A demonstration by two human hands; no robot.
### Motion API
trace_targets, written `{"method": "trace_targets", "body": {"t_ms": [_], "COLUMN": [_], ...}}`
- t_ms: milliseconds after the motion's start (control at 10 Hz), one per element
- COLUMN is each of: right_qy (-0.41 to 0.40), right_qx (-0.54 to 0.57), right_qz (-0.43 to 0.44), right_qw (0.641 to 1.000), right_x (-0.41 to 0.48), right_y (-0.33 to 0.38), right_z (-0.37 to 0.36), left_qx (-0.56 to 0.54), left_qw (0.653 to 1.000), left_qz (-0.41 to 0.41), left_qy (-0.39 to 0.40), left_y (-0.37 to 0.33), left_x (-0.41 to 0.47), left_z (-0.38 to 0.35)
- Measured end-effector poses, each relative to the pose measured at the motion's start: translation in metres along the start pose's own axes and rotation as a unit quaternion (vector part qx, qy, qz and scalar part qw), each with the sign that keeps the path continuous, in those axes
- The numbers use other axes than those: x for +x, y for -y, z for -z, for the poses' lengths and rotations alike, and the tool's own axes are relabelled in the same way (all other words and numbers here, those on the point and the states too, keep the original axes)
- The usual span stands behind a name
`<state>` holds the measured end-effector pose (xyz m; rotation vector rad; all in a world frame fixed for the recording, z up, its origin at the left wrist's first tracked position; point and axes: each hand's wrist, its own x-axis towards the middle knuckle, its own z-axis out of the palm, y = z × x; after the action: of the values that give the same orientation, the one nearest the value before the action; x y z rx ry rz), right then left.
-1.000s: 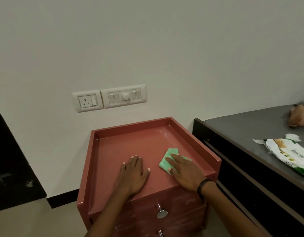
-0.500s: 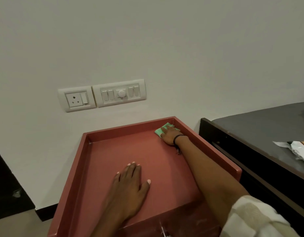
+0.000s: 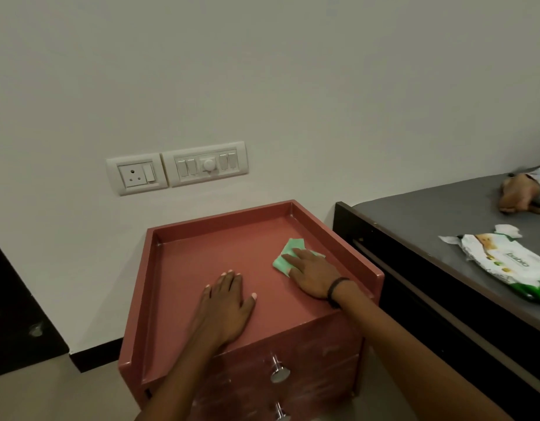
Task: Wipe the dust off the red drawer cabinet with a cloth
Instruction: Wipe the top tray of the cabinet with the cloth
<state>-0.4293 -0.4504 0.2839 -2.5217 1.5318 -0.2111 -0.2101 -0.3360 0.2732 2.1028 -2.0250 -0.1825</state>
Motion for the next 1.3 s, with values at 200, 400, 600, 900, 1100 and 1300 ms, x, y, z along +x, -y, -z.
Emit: {"method": "trace_targets", "body": {"t_ms": [200, 400, 600, 900, 1100, 1300], "right_qy": [-0.033, -0.03, 0.014, 0.043, 0.028, -0.025], "right_qx": [0.002, -0.01, -0.017, -0.031, -0.042, -0.01], "right_qz": [-0.05, -0.072, -0.061, -0.092, -0.048, -0.017], "right_qw": [0.998, 0.997, 0.998, 0.994, 0.998, 0.999], "right_x": [-0.096, -0.064, 0.053, 0.183, 0.146, 0.045], "right_y": [-0.021, -0.029, -0.02, 0.003, -0.013, -0.028], "right_z": [-0.008, -0.006, 0.013, 0.04, 0.019, 0.002], "left_qx": [-0.002, 0.005, 0.009, 0.012, 0.002, -0.013], "left_qw": [1.0, 1.0, 1.0, 0.999, 0.999, 0.999], "left_qz": [0.0, 0.0, -0.004, -0.002, -0.006, -0.016], "left_qy": [0.003, -0.005, -0.015, -0.037, -0.032, -0.025], "left_y": [-0.001, 0.002, 0.004, 0.01, 0.009, 0.008], "left_x": [-0.005, -0.002, 0.001, 0.008, 0.006, 0.004], "left_z": [0.001, -0.003, -0.006, -0.012, -0.013, -0.007]}}
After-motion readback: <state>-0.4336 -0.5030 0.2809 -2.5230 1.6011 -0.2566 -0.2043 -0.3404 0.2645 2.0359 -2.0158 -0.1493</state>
